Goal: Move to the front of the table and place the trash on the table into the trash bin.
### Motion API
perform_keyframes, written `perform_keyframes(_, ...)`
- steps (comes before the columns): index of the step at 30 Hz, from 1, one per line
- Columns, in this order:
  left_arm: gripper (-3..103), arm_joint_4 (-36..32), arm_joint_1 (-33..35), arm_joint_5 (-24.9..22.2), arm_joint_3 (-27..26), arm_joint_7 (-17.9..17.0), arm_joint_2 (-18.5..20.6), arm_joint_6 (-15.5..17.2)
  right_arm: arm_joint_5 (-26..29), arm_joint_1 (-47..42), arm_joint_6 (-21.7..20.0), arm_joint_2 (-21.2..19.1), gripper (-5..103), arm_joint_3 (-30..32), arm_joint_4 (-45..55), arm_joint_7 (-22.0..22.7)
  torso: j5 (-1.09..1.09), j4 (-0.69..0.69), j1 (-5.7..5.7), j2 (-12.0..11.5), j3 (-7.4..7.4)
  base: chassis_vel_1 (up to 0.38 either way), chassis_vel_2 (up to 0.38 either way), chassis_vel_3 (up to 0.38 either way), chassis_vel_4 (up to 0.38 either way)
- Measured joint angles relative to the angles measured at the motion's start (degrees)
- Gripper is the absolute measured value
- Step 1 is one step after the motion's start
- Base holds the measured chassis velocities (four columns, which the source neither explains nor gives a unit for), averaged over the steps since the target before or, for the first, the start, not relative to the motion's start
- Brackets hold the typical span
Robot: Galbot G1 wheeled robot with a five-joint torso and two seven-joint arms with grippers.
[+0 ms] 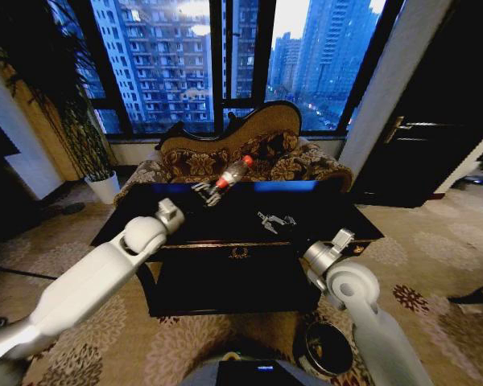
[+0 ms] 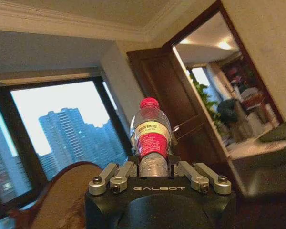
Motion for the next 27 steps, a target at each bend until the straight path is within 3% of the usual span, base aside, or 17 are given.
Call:
perform_keyframes(11,28,-4.63,0.02,-2.99,3.74,-5.19,-3.53,3.29,-1.32,0.1,0.4,0.61,100,0.44,-2.36,0.0,0.0,0.02,0.0,0.0,0.0,0.0,0.0,0.0,0.0)
perform_keyframes(20,28,-5.75,3.37,-3.15,0.66,-5.32,-2.04,4.19,-2.58,-0.17,1.33,1.08,100,0.0,-2.92,0.0,-0.01,0.02,0.0,0.0,-0.01,0.0,0.0,0.0,0.0)
perform_keyframes(27,28,-7.34,5.5,-3.47,-1.92,-4.19,0.22,4.61,0.01,2.25,3.47,-0.11,100,1.35,-2.62,0.0,-0.01,0.03,0.0,0.0,0.0,0.0,0.0,0.0,0.0)
